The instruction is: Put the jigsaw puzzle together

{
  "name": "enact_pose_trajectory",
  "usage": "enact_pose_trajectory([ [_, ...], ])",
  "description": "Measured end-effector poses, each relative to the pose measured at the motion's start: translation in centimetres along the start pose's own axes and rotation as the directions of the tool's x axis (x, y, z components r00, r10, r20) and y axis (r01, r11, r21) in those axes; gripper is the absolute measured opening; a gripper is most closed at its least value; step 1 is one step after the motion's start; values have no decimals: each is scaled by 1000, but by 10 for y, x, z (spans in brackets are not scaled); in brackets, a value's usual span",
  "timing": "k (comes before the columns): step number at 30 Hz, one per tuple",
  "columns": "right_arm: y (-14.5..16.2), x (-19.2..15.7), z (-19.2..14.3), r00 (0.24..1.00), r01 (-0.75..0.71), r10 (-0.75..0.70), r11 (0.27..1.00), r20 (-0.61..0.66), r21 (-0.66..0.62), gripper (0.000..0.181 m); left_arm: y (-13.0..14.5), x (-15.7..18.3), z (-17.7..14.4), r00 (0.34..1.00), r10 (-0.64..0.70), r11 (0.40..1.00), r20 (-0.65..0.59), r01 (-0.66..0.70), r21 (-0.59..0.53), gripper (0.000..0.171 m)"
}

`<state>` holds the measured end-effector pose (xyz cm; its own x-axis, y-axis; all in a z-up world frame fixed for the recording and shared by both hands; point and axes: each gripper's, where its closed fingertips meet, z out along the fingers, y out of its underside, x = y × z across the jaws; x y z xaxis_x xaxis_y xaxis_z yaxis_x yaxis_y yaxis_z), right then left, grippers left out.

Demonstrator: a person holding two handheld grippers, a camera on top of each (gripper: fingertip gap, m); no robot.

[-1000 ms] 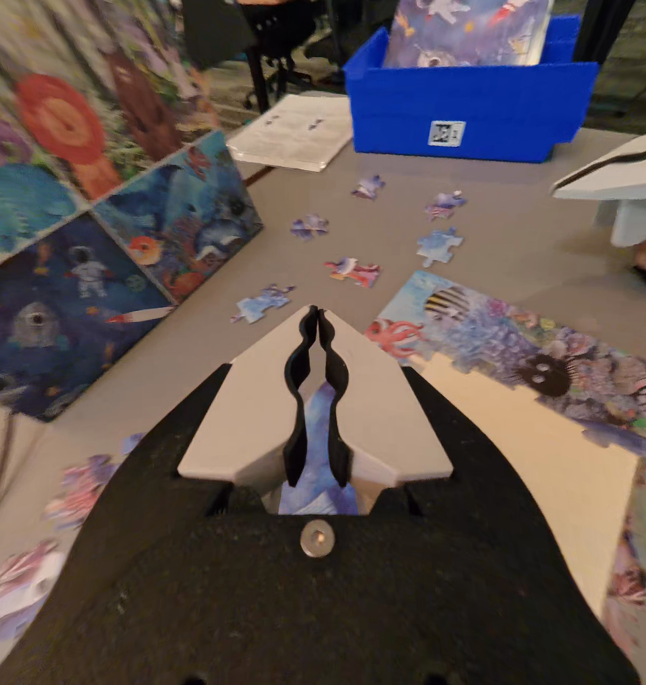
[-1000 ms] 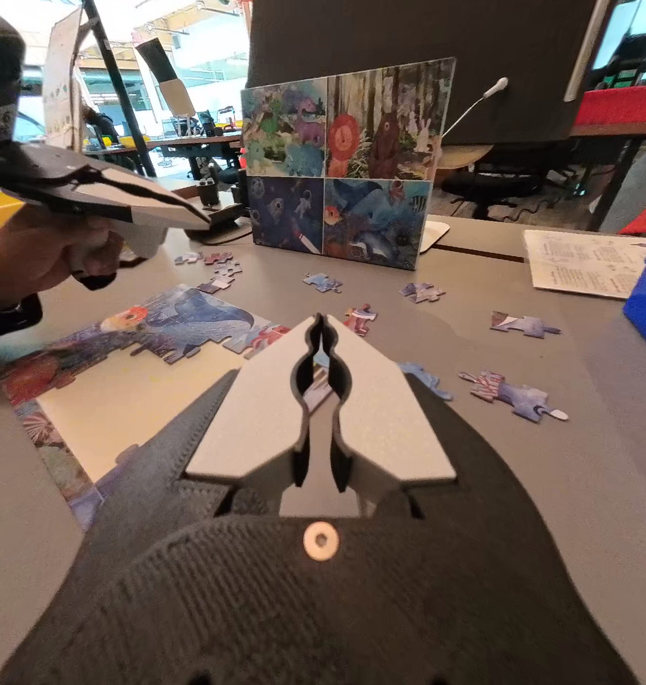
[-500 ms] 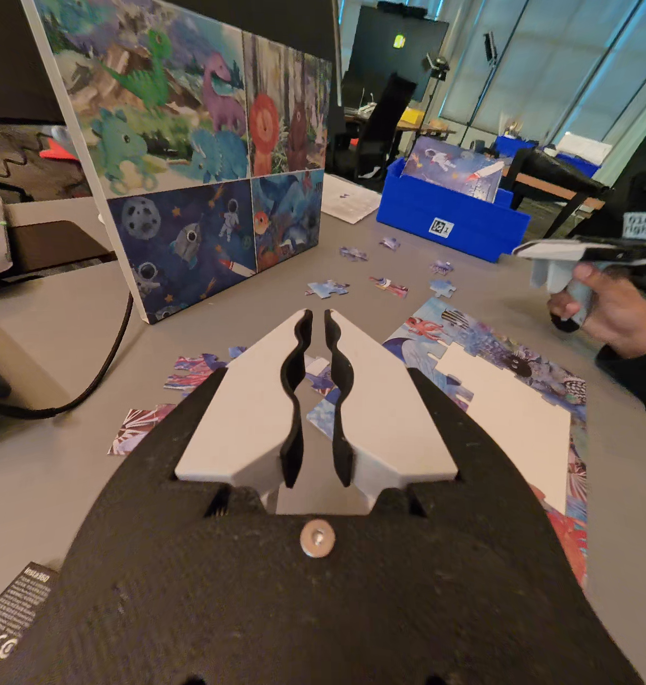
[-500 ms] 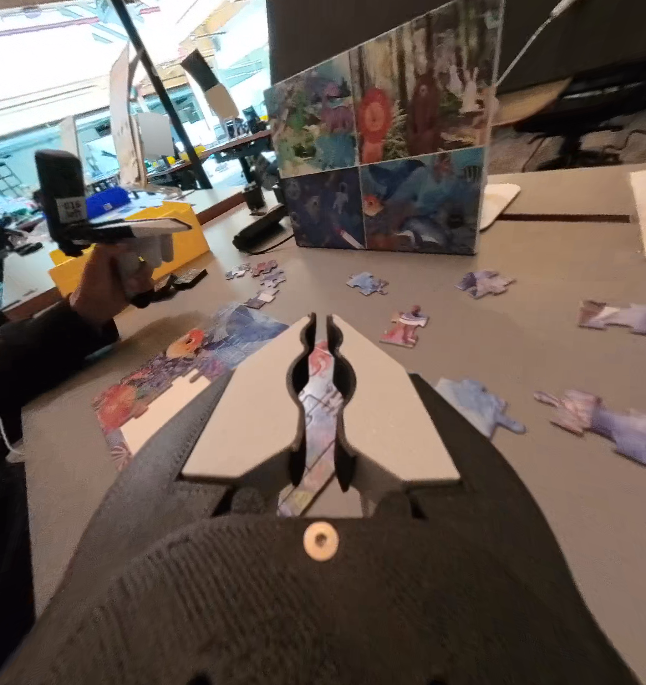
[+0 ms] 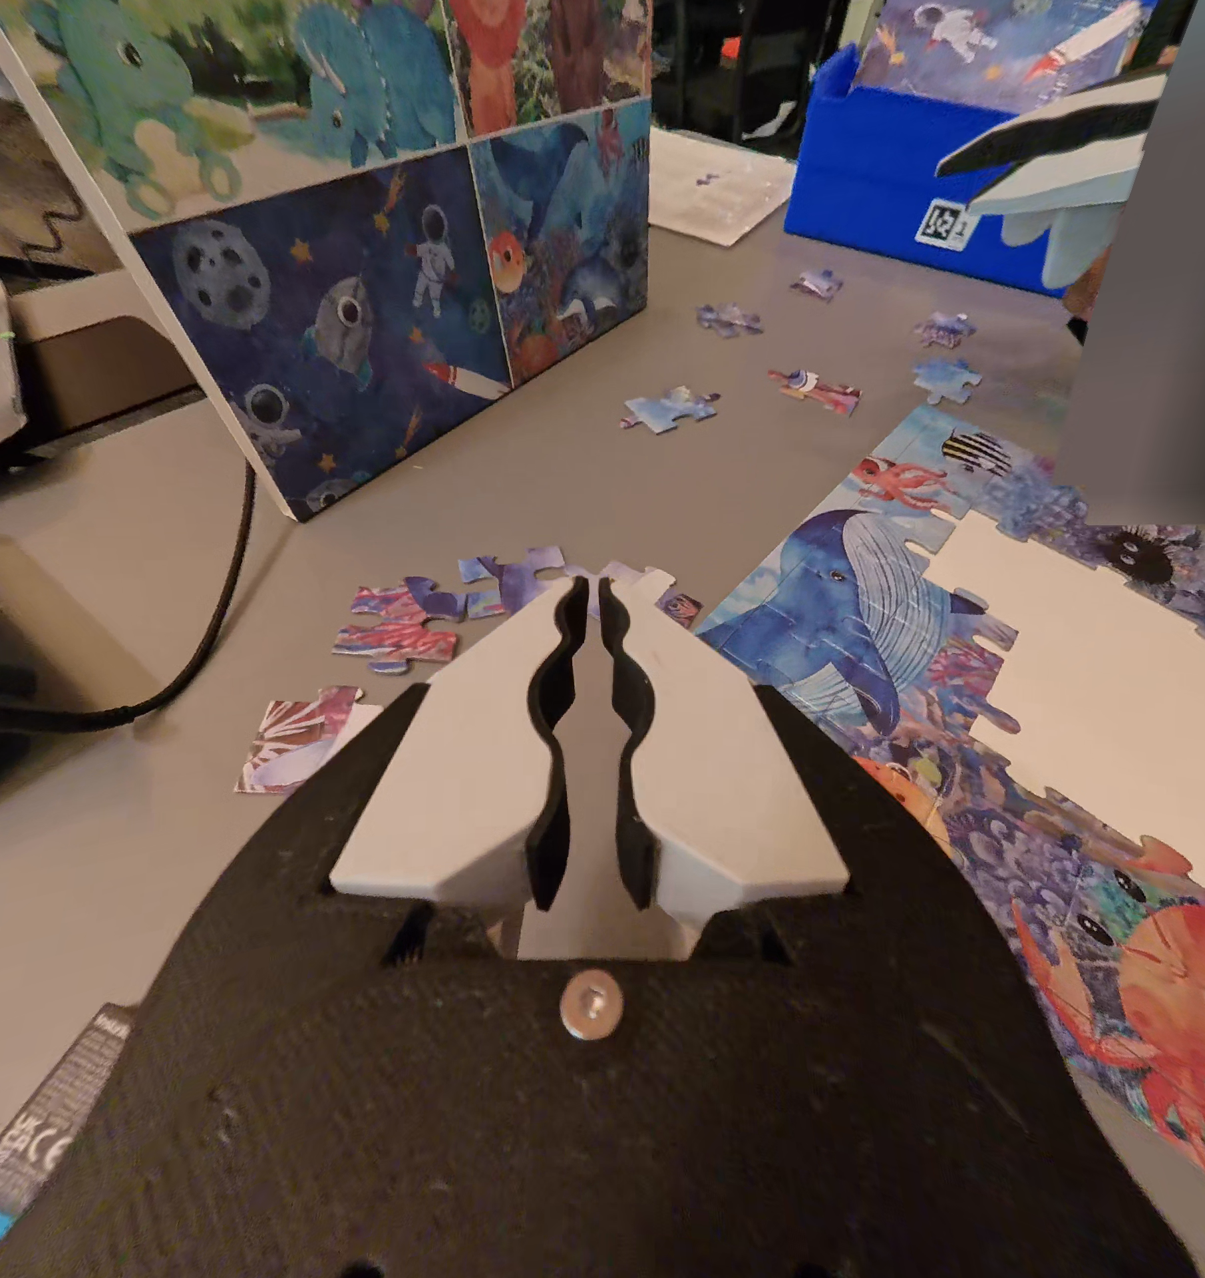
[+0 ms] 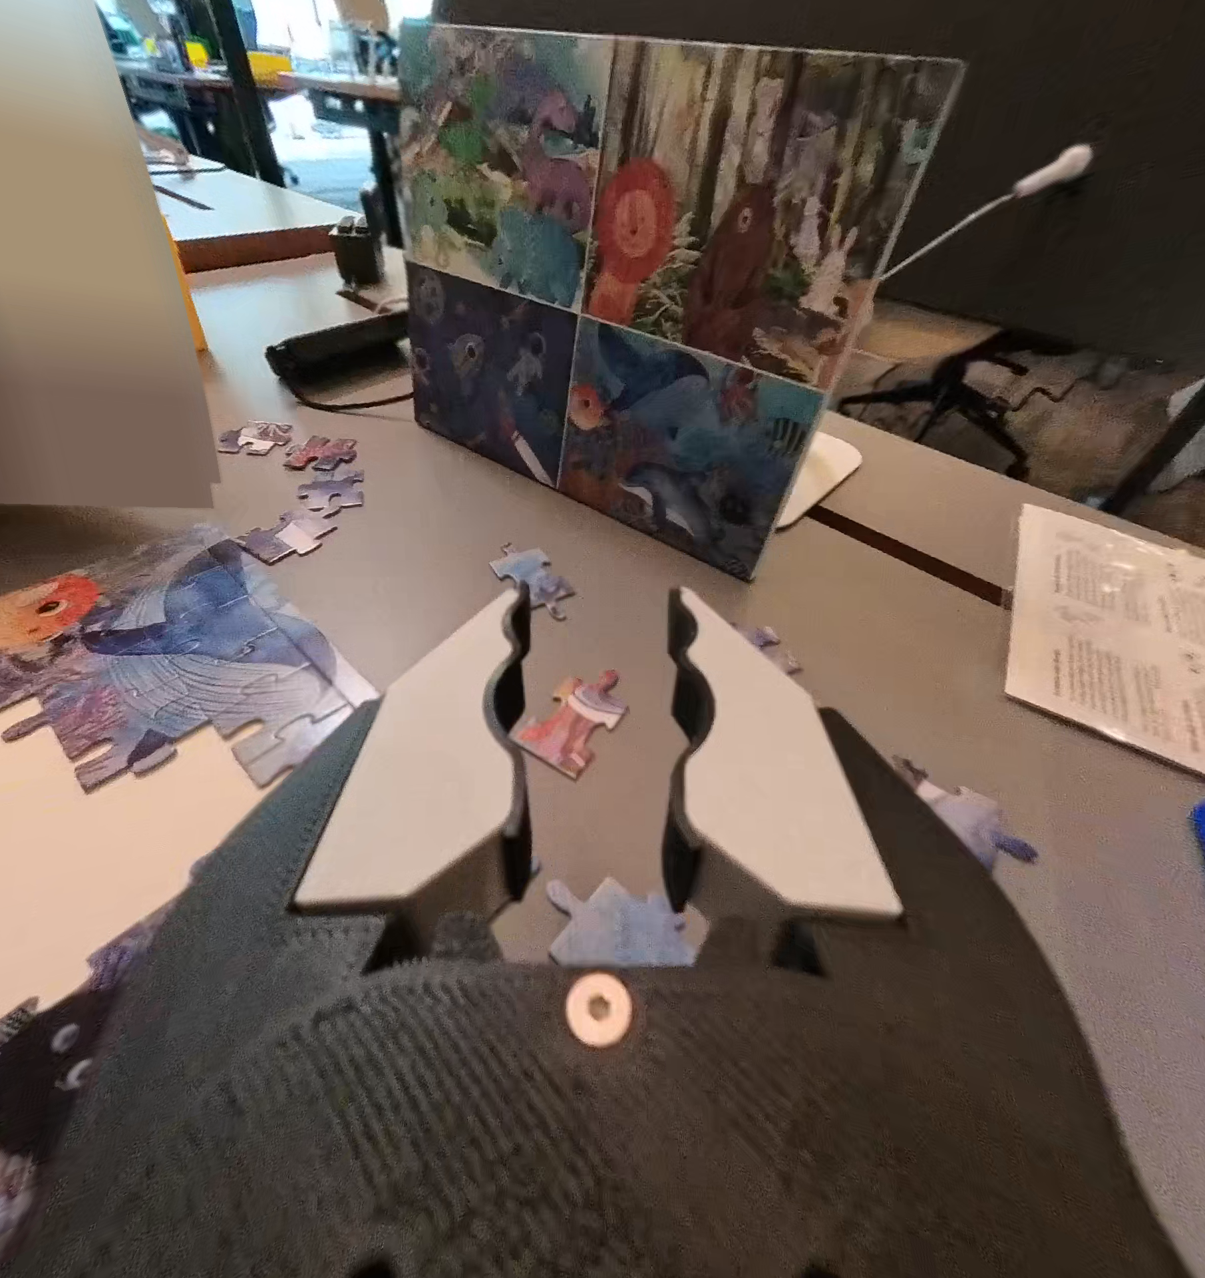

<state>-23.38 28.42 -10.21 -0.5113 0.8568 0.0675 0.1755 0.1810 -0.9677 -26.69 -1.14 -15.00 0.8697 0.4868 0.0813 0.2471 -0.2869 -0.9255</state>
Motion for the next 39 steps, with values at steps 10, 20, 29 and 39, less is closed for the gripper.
enact_pose_trajectory([
  [10, 9, 55, -38, 977, -25, 46, 994, -206, 103, 33, 15, 1, 12, 998, -42, 997, -42, 39, -72, 6],
  [20, 37, 41, -6, 983, -105, 106, 994, -152, 19, 38, 15, 5, 11, 996, -60, 996, -68, 56, -68, 4],
  [29, 32, 31, 0, 986, -69, 72, 997, -147, 27, 42, 20, 4, 15, 999, -32, 994, -31, 28, -108, 12],
  [39, 30, 30, 0, 986, -54, 59, 998, -156, 38, 42, -9, -54, -32, 944, 144, 989, 296, -143, -25, 11],
])
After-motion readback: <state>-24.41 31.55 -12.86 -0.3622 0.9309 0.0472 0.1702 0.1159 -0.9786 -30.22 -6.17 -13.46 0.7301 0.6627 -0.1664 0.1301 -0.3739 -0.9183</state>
